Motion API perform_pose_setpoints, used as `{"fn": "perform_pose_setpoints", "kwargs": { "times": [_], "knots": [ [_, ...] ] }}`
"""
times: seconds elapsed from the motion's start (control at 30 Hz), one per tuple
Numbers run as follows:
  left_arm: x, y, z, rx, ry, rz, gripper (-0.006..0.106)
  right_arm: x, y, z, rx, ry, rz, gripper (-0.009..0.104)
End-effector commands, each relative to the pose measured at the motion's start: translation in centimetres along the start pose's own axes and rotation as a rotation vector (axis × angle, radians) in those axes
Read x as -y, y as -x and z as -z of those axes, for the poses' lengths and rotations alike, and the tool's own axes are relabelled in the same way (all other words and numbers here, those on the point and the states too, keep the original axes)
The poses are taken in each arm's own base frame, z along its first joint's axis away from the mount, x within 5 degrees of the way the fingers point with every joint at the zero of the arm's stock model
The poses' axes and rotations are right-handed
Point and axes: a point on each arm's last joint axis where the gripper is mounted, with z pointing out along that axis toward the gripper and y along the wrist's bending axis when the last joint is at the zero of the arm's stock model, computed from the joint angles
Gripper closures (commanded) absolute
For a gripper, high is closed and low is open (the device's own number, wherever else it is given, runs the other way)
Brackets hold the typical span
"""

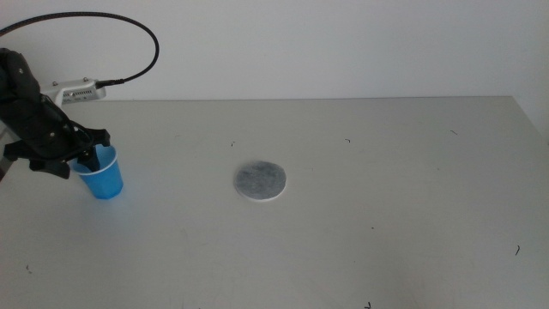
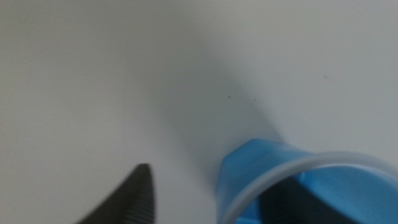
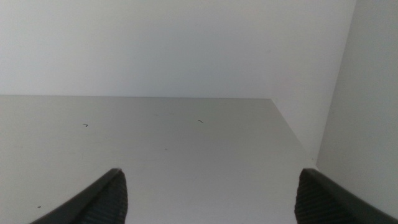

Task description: Place an empty cup on a cup mat.

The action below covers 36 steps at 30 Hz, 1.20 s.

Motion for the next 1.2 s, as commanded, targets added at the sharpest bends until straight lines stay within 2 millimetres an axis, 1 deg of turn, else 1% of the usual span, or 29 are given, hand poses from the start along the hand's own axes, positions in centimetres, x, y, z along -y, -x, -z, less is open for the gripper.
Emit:
{"fn": "perform_pose_setpoints", "kwargs": {
  "times": [0.0,0.03,0.07,0.1,0.13,0.23,0.3,0.37,0.43,0.57,0.63,0.73,0.83,0.93,1.07,1.17],
  "knots": [
    [0.6,1.5,3.3,0.12,-0.031,-0.004,0.071,0.0,1.2,0.3,0.109,0.002,0.017,0.001],
    [0.7,1.5,3.4,0.116,-0.039,-0.004,0.081,0.0,1.2,0.3,0.109,0.002,0.017,0.001],
    [0.8,1.6,3.6,0.108,-0.048,-0.003,0.095,0.0,1.2,0.3,0.109,0.002,0.017,0.001],
    [1.0,1.6,3.8,0.101,-0.055,-0.006,0.1,0.0,1.2,0.3,0.109,0.002,0.017,0.001],
    [1.1,1.7,4.1,0.098,-0.056,-0.012,0.1,0.0,1.2,0.3,0.109,0.002,0.017,0.001],
    [2.3,2.0,5.3,0.098,-0.069,-0.044,0.1,0.0,1.2,0.3,0.109,0.002,0.017,0.001],
    [4.0,2.5,6.3,0.115,-0.085,-0.082,0.1,0.0,1.2,0.3,0.109,0.002,0.017,0.001],
    [5.9,2.8,7.2,0.122,-0.106,-0.118,0.1,0.0,1.2,0.3,0.109,0.002,0.017,0.001],
    [8.2,3.1,8.2,0.135,-0.133,-0.148,0.1,0.0,1.2,0.3,0.109,0.002,0.017,0.001],
    [13.2,2.9,9.6,0.177,-0.189,-0.22,0.1,0.0,1.2,0.3,0.109,0.002,0.017,0.001],
    [15.7,2.5,10.0,0.189,-0.218,-0.252,0.1,0.0,1.2,0.3,0.109,0.002,0.017,0.001],
    [18.9,1.8,9.8,0.189,-0.255,-0.29,0.1,0.0,1.2,0.3,0.109,0.002,0.017,0.001],
    [21.7,0.9,9.0,0.192,-0.284,-0.335,0.1,0.0,1.2,0.3,0.109,0.002,0.017,0.001],
    [23.7,0.2,8.1,0.194,-0.305,-0.354,0.1,0.0,1.2,0.3,0.109,0.002,0.017,0.001],
    [25.0,-0.5,6.5,0.162,-0.31,-0.371,0.1,0.0,1.2,0.3,0.109,0.002,0.017,0.001],
    [25.1,-0.7,5.4,0.138,-0.306,-0.37,0.1,0.0,1.2,0.3,0.109,0.002,0.017,0.001]
  ]
}}
